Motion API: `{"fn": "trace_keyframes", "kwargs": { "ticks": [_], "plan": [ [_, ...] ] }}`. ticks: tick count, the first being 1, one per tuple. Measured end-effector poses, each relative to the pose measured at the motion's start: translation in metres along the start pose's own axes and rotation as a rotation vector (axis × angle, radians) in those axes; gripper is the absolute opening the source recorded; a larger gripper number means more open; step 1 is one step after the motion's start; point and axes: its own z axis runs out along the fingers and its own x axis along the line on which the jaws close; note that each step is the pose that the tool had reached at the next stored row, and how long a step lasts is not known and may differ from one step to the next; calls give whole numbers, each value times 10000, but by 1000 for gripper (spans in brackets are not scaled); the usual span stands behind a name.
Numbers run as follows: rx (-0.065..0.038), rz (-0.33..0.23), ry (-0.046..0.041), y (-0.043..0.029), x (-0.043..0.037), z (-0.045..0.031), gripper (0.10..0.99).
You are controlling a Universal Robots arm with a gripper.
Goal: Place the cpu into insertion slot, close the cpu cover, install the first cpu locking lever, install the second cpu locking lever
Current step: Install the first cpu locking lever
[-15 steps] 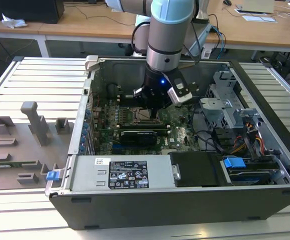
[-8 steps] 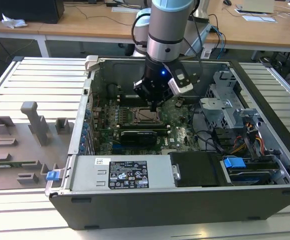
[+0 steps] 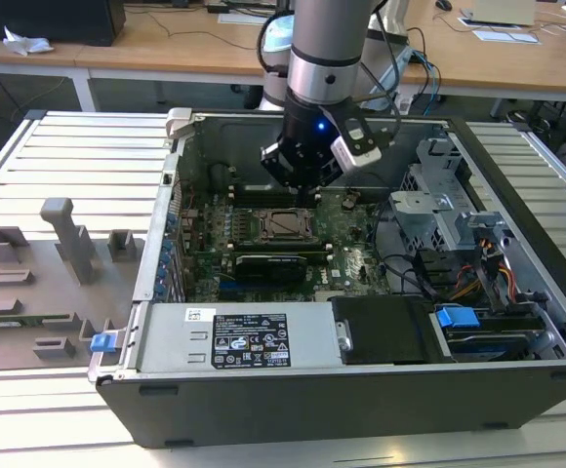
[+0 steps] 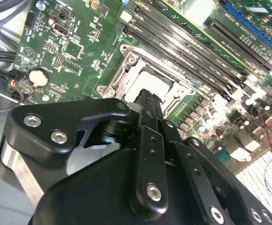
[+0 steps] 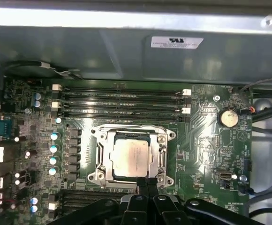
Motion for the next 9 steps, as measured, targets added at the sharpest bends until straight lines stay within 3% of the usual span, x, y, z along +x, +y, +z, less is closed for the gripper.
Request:
{"fn": "trace_keyframes", "kwargs": {
  "ticks": [3,9],
  "plan": [
    [0,-1,0,2,1,-75,106],
    [-3,-1,0,2,1,-79,106]
  ]
}}
